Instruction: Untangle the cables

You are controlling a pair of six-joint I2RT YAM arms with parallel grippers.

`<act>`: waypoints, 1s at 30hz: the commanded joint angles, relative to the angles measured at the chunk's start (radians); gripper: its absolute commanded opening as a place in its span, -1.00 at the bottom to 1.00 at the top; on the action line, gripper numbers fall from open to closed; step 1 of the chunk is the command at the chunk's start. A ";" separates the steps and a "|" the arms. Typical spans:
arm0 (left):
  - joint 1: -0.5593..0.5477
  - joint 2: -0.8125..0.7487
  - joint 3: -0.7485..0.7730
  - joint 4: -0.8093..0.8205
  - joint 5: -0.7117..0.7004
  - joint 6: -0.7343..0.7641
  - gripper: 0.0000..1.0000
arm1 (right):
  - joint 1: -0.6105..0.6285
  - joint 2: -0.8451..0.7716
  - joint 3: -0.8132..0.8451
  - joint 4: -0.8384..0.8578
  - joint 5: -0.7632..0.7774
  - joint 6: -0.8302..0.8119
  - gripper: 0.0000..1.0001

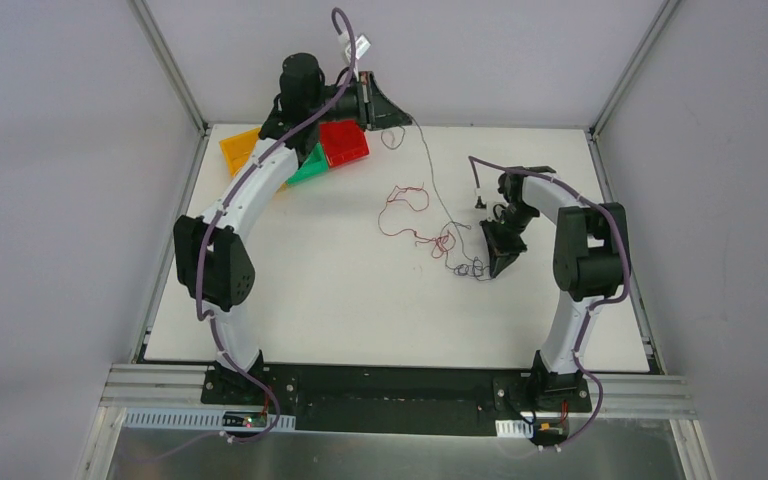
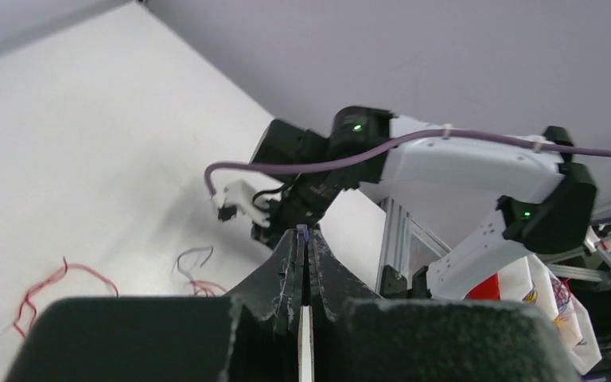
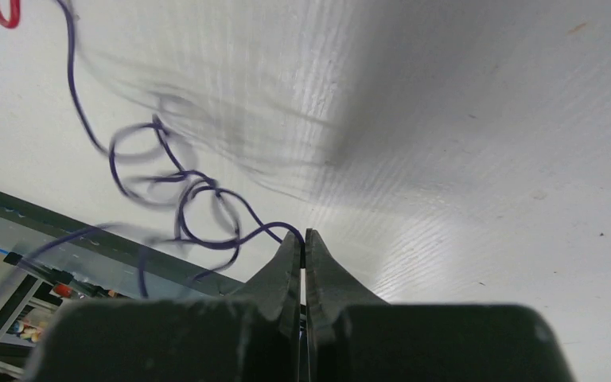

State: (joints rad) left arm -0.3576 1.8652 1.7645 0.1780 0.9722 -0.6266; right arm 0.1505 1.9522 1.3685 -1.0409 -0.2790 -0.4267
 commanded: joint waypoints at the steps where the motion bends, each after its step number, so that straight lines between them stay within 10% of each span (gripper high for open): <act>1: 0.012 -0.068 0.139 0.054 0.043 -0.067 -1.00 | -0.025 -0.009 0.030 -0.049 -0.009 -0.034 -0.91; 19: 0.130 0.060 0.835 -0.067 -0.156 0.057 -1.00 | -0.061 0.015 0.052 -0.003 0.085 -0.110 -1.00; 24: 0.155 0.035 0.833 -0.045 -0.174 0.069 -1.00 | -0.100 0.009 0.075 0.004 0.050 -0.123 -0.28; 30: 0.155 -0.035 0.636 0.002 -0.113 0.025 -1.00 | -0.146 -0.126 0.117 0.108 -0.184 -0.114 -0.09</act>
State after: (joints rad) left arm -0.2050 1.9503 2.4775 0.0307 0.8776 -0.5884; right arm 0.0277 1.9446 1.4532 -1.0149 -0.3641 -0.5076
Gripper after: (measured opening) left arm 0.010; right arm 0.420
